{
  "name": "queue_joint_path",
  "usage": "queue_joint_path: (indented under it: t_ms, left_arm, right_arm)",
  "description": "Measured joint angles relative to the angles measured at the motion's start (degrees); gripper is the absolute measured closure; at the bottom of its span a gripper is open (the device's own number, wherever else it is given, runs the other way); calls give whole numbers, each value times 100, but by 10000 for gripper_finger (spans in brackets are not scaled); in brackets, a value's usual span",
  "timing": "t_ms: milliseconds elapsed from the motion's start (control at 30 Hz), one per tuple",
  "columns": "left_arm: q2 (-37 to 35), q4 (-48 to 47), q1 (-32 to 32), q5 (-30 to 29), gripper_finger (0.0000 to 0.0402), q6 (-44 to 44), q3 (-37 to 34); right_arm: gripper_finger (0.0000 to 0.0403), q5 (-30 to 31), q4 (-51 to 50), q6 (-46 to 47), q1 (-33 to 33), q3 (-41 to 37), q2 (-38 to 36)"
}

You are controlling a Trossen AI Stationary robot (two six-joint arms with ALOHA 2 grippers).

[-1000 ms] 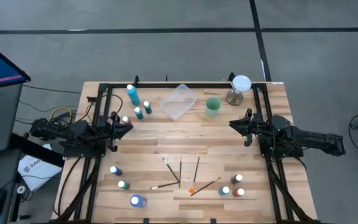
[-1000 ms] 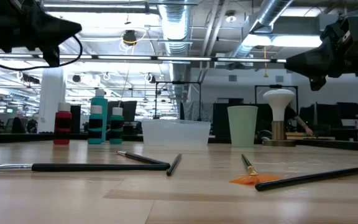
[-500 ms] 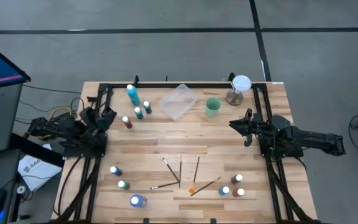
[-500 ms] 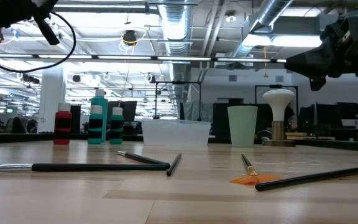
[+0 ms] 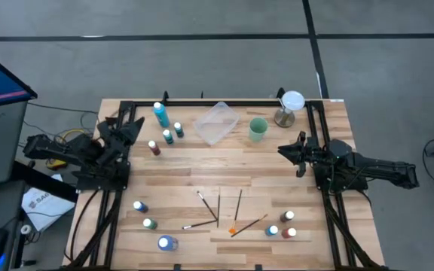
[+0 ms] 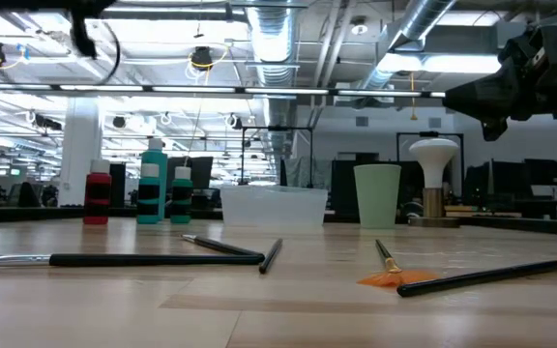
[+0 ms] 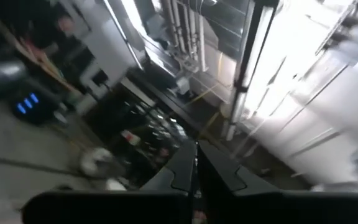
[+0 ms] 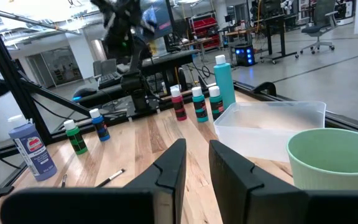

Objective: Pick & Place Paint Supplies
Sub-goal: Put the large light blue paint bottle into the transparent bin

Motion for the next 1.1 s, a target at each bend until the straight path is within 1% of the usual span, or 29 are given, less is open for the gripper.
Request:
queue_joint_path:
  t_ms: [100,167,233,333,400,500,567,633,733,833,967,1033,1100]
  left_arm:
    - [717,-73,-1,-15,362,898,756]
    - [1188,-309,-1,-13,339,1451,1289]
    - [1620,-777,-1,-9,311,1848,1814]
    - [2230,-1746,4,-12,263,2357,2603]
    - [2582,-2477,63,-141,230,2478,3148]
    - [2880,-3574,259,-457,189,2324,4053]
    - [2935,-4480,466,-549,175,2301,4583]
    - [2914,-5252,747,-467,169,2290,4912]
    - [2659,-5836,1286,105,171,2280,5024]
    - [2306,-6064,1961,1081,180,2201,4769]
    - [1824,-6127,2849,2097,187,2317,3939]
    - [1574,-6053,3236,2414,187,2374,3440]
    - [1324,-5665,3546,2689,183,2393,2967]
  right_arm:
    - [337,-2,0,0,0,2,0]
    - [337,0,0,1,0,2,0]
    - [337,0,0,1,-2,2,0]
    - [337,-1,0,1,-1,-1,0]
    - [337,-2,0,-1,-2,-1,0]
    - [337,-1,0,0,-2,0,0]
    - [337,0,0,0,0,0,0]
    - [337,-1,0,0,-1,-1,0]
    - [337,-1,0,2,-2,0,0]
    - [337,-2,0,1,-1,-1,0]
    - [337,-1,0,1,-1,1,0]
    - [337,-2,0,-1,-1,1,0]
    - [337,-1,0,-1,0,0,0]
